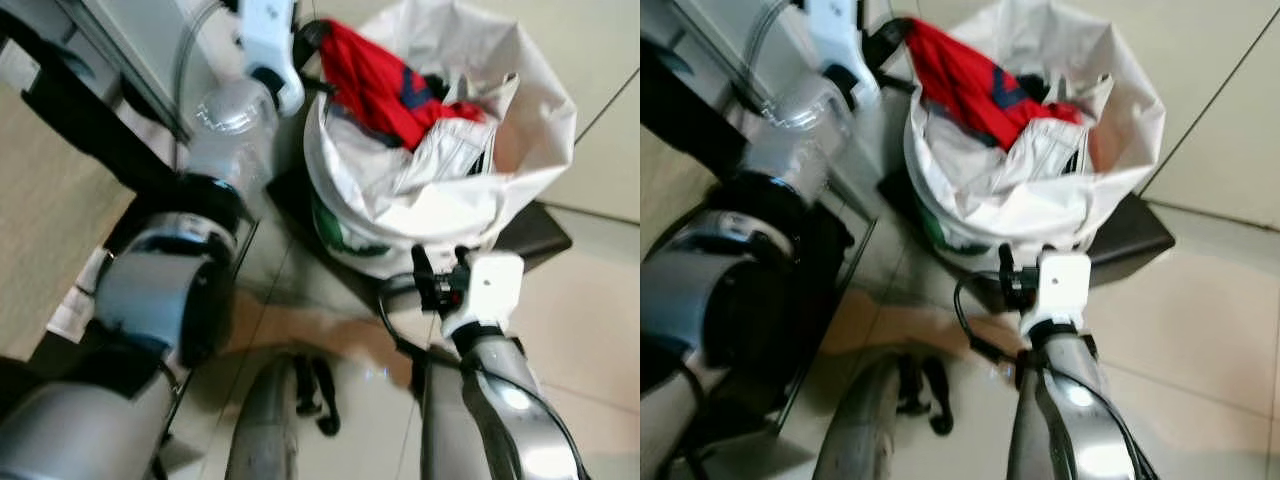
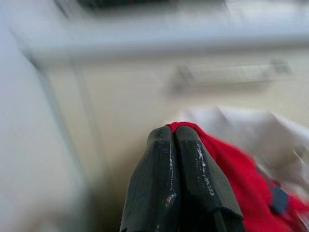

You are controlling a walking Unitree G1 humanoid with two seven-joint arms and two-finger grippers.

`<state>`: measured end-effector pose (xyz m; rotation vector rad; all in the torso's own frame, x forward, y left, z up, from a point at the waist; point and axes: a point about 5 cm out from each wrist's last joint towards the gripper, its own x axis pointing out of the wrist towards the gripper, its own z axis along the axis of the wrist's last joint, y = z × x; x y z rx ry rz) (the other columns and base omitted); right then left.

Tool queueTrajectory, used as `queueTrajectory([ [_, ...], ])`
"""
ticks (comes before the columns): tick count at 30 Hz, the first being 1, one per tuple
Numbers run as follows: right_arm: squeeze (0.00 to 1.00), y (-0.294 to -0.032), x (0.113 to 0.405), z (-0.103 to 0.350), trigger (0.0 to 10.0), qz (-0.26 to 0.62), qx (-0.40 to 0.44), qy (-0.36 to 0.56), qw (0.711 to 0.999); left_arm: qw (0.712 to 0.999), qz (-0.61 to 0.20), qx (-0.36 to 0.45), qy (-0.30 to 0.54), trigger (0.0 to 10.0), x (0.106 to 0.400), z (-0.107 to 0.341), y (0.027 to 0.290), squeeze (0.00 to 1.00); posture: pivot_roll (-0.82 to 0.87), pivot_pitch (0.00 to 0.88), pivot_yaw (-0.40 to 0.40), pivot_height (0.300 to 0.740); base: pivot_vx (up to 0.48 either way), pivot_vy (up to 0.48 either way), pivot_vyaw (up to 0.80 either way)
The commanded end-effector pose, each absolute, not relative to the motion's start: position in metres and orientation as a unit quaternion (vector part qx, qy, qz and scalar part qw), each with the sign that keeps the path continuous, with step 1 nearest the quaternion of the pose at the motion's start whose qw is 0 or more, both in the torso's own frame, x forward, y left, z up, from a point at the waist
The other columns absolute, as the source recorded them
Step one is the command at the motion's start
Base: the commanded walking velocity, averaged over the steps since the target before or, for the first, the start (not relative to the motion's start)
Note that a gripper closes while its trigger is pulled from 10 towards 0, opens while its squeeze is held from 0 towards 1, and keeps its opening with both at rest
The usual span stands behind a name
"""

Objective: Clothes washing

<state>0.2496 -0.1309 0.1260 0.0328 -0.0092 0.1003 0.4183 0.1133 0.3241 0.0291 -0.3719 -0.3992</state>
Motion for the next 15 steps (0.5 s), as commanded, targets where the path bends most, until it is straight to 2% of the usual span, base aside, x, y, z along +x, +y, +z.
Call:
queueTrajectory([
  [1, 0.00, -0.129, 0.249, 0.120, 10.0, 0.058, 0.030, 0.002, 0.998, 0.948, -0.173, 0.016, -0.267, 0.0, 0.410, 0.372, 0.128, 0.00, -0.26, 0.094, 0.160, 0.668, 0.000, 0.000, 0.00],
  [3, 0.00, -0.125, 0.262, 0.119, 10.0, 0.067, 0.034, -0.005, 0.997, 0.937, -0.147, 0.039, -0.314, 0.0, 0.402, 0.408, 0.145, 0.00, -0.22, 0.053, 0.153, 0.668, 0.000, 0.000, 0.00],
  [6, 0.00, -0.123, 0.268, 0.118, 10.0, 0.073, 0.036, -0.009, 0.997, 0.931, -0.131, 0.049, -0.337, 0.0, 0.396, 0.429, 0.155, 0.00, -0.21, 0.033, 0.151, 0.668, 0.000, 0.000, 0.00],
  [9, 0.00, -0.118, 0.280, 0.116, 10.0, 0.081, 0.038, -0.017, 0.996, 0.919, -0.076, 0.078, -0.380, 0.0, 0.379, 0.472, 0.182, 0.00, -0.19, 0.000, 0.154, 0.668, 0.000, 0.000, 0.00],
  [13, 0.00, -0.118, 0.285, 0.115, 10.0, 0.082, 0.038, -0.021, 0.996, 0.916, -0.038, 0.097, -0.386, 0.0, 0.372, 0.486, 0.196, 0.00, -0.18, 0.000, 0.157, 0.668, 0.000, 0.000, 0.00],
  [15, 0.00, -0.119, 0.286, 0.115, 10.0, 0.080, 0.037, -0.023, 0.996, 0.926, -0.010, 0.112, -0.361, 0.0, 0.377, 0.481, 0.201, 0.00, -0.18, 0.000, 0.159, 0.668, 0.000, 0.000, 0.00],
])
